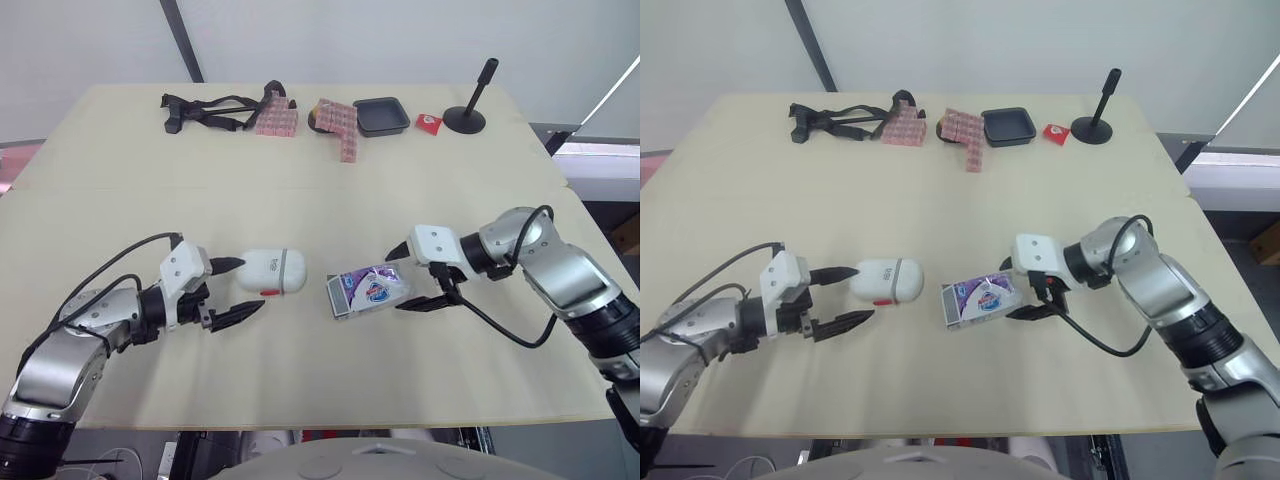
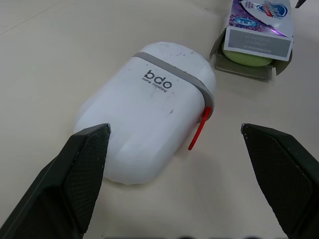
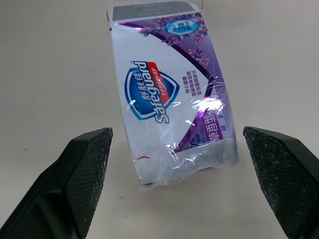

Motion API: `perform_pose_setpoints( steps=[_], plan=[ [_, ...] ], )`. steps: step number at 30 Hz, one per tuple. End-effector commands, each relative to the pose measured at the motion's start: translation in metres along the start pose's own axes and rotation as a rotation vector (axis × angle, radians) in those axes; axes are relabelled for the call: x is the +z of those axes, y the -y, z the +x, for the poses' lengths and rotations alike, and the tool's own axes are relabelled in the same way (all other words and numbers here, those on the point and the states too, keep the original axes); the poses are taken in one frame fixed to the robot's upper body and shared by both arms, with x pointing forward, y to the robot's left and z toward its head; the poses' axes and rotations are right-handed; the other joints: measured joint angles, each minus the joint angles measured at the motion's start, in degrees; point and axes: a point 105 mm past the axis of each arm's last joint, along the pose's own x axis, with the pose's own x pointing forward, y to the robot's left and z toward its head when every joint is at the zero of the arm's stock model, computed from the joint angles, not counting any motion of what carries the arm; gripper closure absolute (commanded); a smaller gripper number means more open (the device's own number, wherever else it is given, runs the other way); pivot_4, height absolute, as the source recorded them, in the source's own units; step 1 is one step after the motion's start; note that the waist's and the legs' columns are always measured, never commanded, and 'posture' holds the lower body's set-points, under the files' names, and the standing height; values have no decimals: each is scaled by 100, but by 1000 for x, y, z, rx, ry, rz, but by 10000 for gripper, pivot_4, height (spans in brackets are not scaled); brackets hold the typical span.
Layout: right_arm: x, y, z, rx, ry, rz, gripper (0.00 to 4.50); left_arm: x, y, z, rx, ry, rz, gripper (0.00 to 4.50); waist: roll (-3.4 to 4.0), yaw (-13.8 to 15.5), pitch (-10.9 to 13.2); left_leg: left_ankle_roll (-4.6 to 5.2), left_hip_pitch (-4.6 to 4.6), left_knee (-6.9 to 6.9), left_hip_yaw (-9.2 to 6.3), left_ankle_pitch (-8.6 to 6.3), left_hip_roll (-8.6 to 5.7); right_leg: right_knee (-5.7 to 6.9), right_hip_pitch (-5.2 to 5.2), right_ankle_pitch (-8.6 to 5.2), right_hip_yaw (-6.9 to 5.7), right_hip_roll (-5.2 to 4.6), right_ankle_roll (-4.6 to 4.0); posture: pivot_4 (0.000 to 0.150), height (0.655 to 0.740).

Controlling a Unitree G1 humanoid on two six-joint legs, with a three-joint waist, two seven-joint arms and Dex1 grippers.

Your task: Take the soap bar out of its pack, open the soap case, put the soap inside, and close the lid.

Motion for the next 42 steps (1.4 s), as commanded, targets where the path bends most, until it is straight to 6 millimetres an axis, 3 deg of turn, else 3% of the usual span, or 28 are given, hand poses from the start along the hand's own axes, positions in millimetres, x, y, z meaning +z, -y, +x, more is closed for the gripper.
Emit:
perform_pose_setpoints(
  steps=[1,6,9,11,14,25,39,42],
  plan=[
    [3,6,1,-8,-17,-40,0,1,1,-2,5,9,11,357,0,5,0,0,0,0,0,0,0,0,0,0,-1,0,0,1500,7400],
    [-1,7,4,-8,-32,-45,0,-2,-3,-2,16,9,14,357,0,15,0,0,-1,2,0,0,-1,0,0,0,-1,-1,0,1500,7400],
    [-1,14,6,-42,-30,-33,7507,-4,-5,-2,21,9,17,0,0,4,0,0,0,2,0,0,0,4,0,0,0,0,0,1500,7400],
    [-5,7,6,-5,-51,-47,14032,-5,-5,-1,22,11,19,0,0,3,0,0,2,3,1,1,0,6,0,0,0,0,0,1500,7400],
    [-10,-1,5,31,-68,-56,14032,-5,-5,0,22,13,22,0,0,17,0,0,0,3,0,1,0,5,0,0,-1,-1,0,1500,7400],
    [-12,-4,-8,13,-75,-34,14032,-7,-7,1,21,13,33,0,0,25,-1,1,0,5,0,1,0,6,0,0,0,-1,0,1500,7400],
    [-29,-11,-66,-130,-244,78,14032,-2,-6,4,-8,20,43,0,1,39,-1,1,1,6,0,1,0,-2,0,0,2,-2,0,1500,7400],
    [-20,-3,-68,-169,-221,110,14032,-2,-6,7,-15,21,41,0,1,31,-1,1,2,6,0,1,0,-2,0,0,2,-2,0,1500,7400]
  ],
)
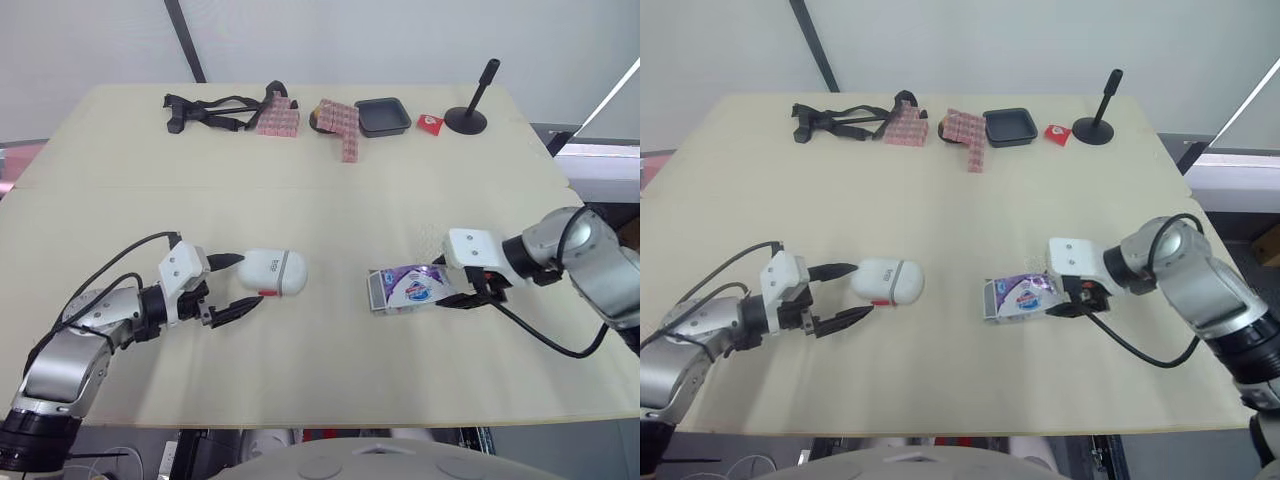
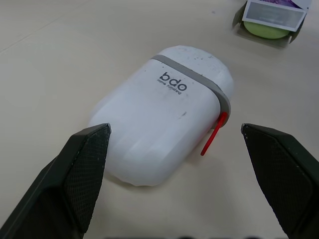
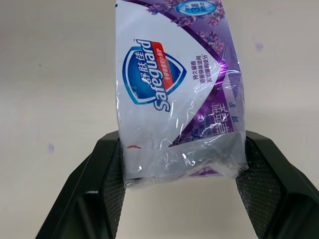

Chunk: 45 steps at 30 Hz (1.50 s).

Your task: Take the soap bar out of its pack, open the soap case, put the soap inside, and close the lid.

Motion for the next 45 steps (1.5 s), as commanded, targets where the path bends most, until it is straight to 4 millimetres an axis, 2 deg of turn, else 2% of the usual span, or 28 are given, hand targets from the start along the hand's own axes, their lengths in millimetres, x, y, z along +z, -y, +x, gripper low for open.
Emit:
perform_pose_setpoints(
  steps=[1,3,6,10,15,22,26,29,34,38,43,45],
  plan=[
    [17,13,-13,-74,34,22,14032,0,1,3,-21,-11,8,0,0,-9,0,0,0,0,0,0,0,0,0,0,1,0,0,1500,7400],
    [23,16,-13,-77,43,29,14032,-1,2,6,-28,-11,8,0,1,-20,0,0,0,0,0,0,0,4,0,0,2,2,0,1500,7400],
    [21,14,-16,-84,0,14,14032,0,2,8,-32,-7,9,0,1,12,-1,1,-1,0,0,0,0,9,0,0,1,2,0,1500,7400],
    [13,8,-37,-83,-40,12,14032,1,2,9,-33,-5,10,0,5,100,2,2,-6,-1,0,0,0,-1,0,0,0,0,0,1500,7400],
    [13,8,-33,-79,-53,-1,14032,1,2,10,-40,-5,7,0,6,97,1,0,1,0,1,0,2,1,0,0,2,2,0,1500,7400],
    [2,4,-46,-80,-83,0,14032,7,4,12,-66,9,13,0,6,130,1,1,-3,3,1,0,1,6,0,0,4,1,0,1500,7400],
    [-10,0,-38,-79,-87,25,14032,7,2,11,-66,4,19,0,6,135,1,2,-5,3,0,-1,1,3,0,0,3,2,0,1500,7400],
    [-11,-3,-29,-67,-70,42,14032,7,2,11,-63,3,20,0,6,122,1,1,-2,3,1,-1,1,-1,0,0,3,1,0,1500,7400],
    [-22,1,-21,-103,-90,53,14032,7,2,11,-59,3,23,0,6,111,1,1,-1,3,0,0,1,-1,0,0,3,1,0,1500,7400],
    [-15,12,-27,-163,-44,80,14032,4,3,10,-55,-3,24,0,4,109,-1,1,-2,5,0,0,1,-1,0,0,3,1,0,1500,7400],
    [-1,-3,-32,-94,-3,75,217,3,3,8,-50,-8,23,0,6,118,0,1,-2,4,0,0,1,-1,0,0,3,1,0,1500,7400],
    [1,-7,-33,-78,1,84,217,3,2,7,-46,-10,22,0,6,123,0,1,-2,3,0,-1,1,0,0,0,2,2,0,1500,7400]
  ],
)
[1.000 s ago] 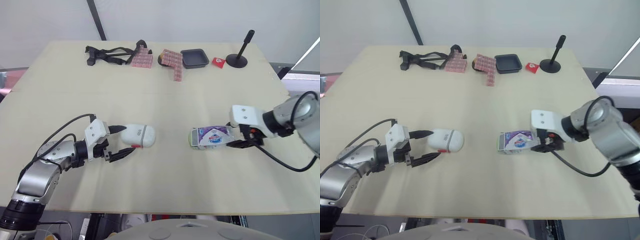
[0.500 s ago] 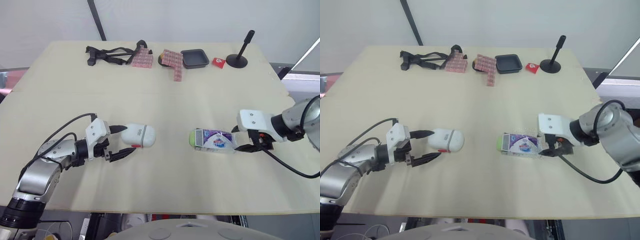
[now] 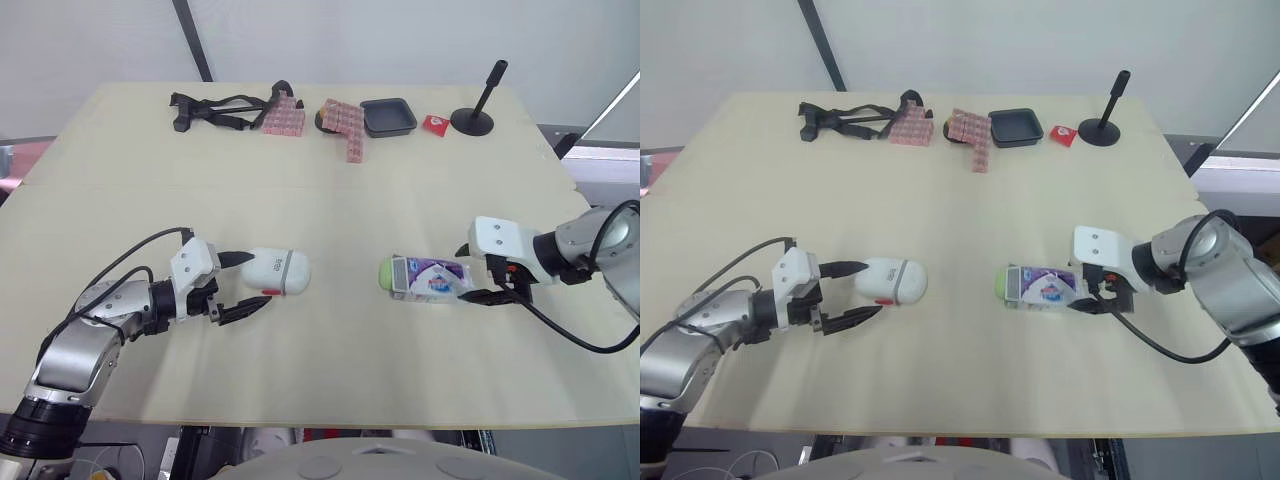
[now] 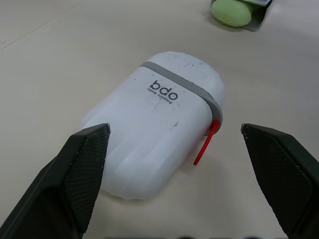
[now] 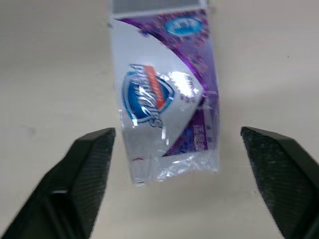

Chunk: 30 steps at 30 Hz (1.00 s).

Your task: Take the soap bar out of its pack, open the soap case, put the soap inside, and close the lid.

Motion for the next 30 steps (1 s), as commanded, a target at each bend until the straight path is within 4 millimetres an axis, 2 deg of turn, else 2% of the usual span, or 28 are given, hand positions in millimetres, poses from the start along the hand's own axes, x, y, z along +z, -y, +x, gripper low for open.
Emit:
perform_pose_setpoints(
  steps=[1,3,12,19,21,25,29,30],
  plan=[
    [8,-5,-10,10,19,1,217,-2,-1,-4,7,-14,2,0,0,0,0,0,0,0,0,0,0,0,0,0,0,0,0,1500,7400],
    [9,-6,-10,17,20,2,217,-2,-1,-4,7,-15,1,0,0,0,0,0,0,0,0,0,0,-2,0,0,0,0,0,1500,7400],
    [-7,13,8,-30,-10,68,217,-3,2,-4,8,-18,-3,0,2,-14,1,0,1,2,0,0,-1,-6,0,0,1,-1,0,1500,7400],
    [-17,13,21,-6,-51,88,217,-4,0,-5,19,-22,-1,0,4,-7,1,0,1,2,0,0,-1,-2,0,0,0,-1,0,1500,7400],
    [-15,14,22,-8,-47,87,217,-4,0,-4,19,-21,0,0,9,-7,3,0,1,3,0,0,-1,-2,0,0,0,-1,0,1500,7400],
    [-15,11,20,2,-57,83,11470,-4,0,-4,23,-21,1,0,14,-5,3,0,1,3,1,0,-1,-1,0,0,0,-1,0,1500,7400],
    [-18,10,18,6,-77,86,24739,-4,-1,-3,26,-21,4,0,13,0,2,0,1,3,0,0,-1,-2,0,0,0,-1,0,1500,7400],
    [-16,9,17,13,-71,81,24739,-4,-1,-3,26,-21,5,0,13,0,2,0,1,3,0,0,-1,-3,0,0,0,-1,0,1500,7400]
  ],
)
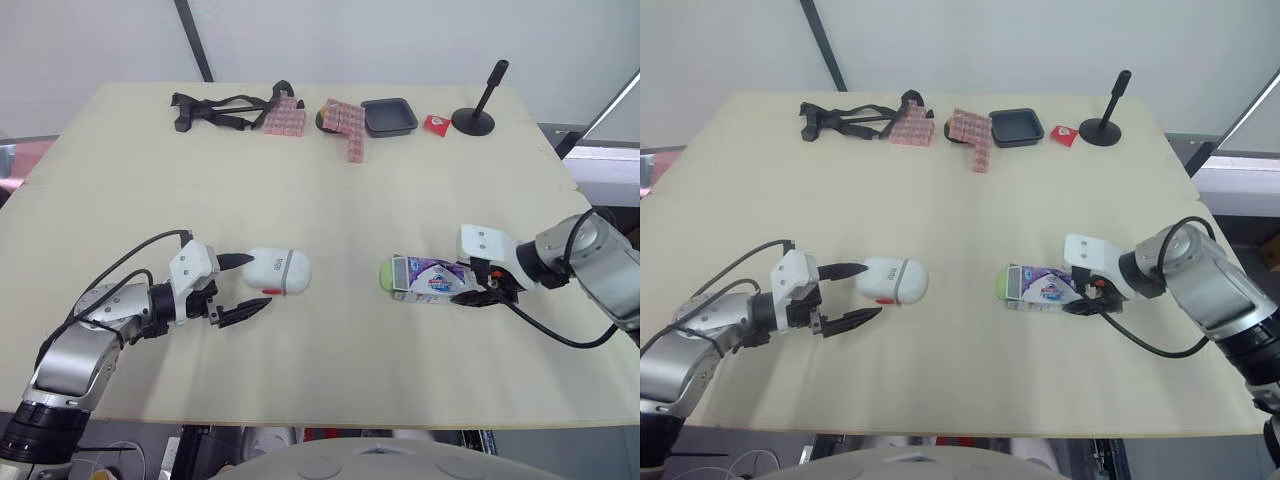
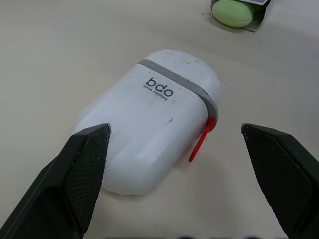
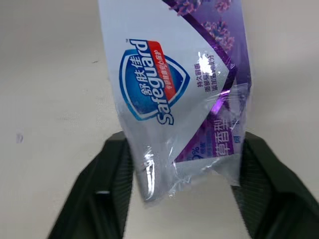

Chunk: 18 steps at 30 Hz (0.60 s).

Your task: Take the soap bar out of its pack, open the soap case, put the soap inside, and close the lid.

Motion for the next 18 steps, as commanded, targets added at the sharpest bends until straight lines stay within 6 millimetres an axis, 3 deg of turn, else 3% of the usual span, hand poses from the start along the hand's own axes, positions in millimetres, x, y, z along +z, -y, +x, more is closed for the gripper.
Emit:
perform_pose_setpoints(
  steps=[1,11,13,16,18],
  plan=[
    [4,1,-12,-16,-8,-23,24739,-2,-2,-1,12,-17,9,0,0,3,0,0,0,0,0,0,0,-1,0,0,0,-1,0,1500,7400],
    [14,7,-43,-56,-42,-88,24739,-4,-3,-1,15,-22,17,0,4,0,2,0,0,0,0,0,0,-2,0,0,1,-1,0,1500,7400],
    [14,9,-44,-77,-58,-99,24739,-4,-3,-1,17,-20,18,0,3,1,2,0,0,0,0,0,1,-2,0,0,1,0,0,1500,7400],
    [14,-6,-39,-10,-79,-143,24739,-4,-2,0,14,-18,18,0,4,12,2,0,-1,0,0,0,0,-2,0,0,1,0,0,1500,7400],
    [10,-6,-37,-20,-99,-141,24739,-4,-2,1,12,-15,16,0,4,18,2,0,-2,-1,0,0,0,-1,0,0,0,0,0,1500,7400]
  ],
)
